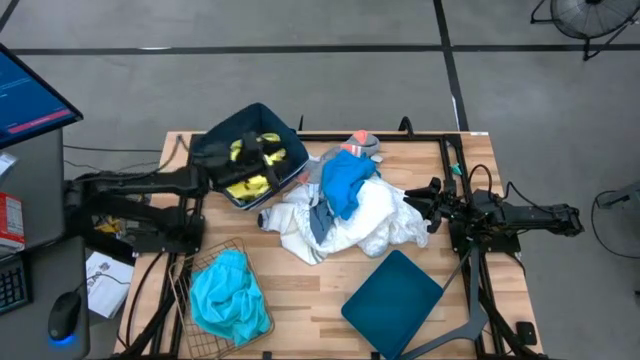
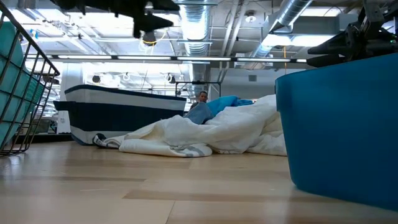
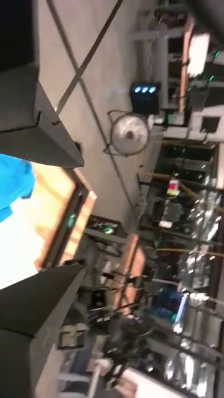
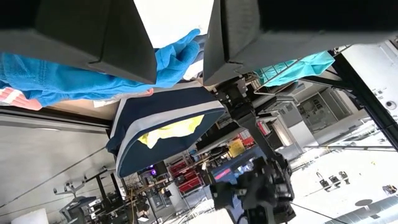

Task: Pick & Place Cloths
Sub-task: Put the blue short into the wire basket

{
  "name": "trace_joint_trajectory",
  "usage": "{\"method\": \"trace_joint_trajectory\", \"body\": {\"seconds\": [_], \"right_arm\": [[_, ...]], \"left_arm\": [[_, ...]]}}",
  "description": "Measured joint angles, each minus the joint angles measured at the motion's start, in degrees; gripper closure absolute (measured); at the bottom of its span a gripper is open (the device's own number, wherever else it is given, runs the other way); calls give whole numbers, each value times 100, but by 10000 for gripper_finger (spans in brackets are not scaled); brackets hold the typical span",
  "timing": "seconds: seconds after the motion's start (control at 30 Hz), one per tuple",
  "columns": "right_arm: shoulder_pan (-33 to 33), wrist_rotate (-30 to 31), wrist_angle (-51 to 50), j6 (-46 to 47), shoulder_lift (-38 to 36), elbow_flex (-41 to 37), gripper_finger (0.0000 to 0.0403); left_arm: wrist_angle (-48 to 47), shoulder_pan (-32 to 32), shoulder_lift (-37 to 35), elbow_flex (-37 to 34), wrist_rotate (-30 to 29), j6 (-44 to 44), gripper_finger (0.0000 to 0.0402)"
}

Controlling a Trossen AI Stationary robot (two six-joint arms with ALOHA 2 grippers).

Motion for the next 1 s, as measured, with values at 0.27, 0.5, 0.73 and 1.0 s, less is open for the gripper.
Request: {"method": "trace_joint_trajectory", "body": {"seconds": [0.27,0.5,0.73,1.0], "right_arm": [[2,-2,7,177,0,-1,274],[2,-4,7,196,0,0,274],[6,-7,9,195,-2,0,274],[6,-6,5,194,-2,-2,274]], "left_arm": [[74,-434,1578,501,-173,360,146],[79,-531,2820,1276,-339,1195,146],[64,-531,3598,1425,-195,1198,127],[128,-561,4177,1425,86,911,103]]}}
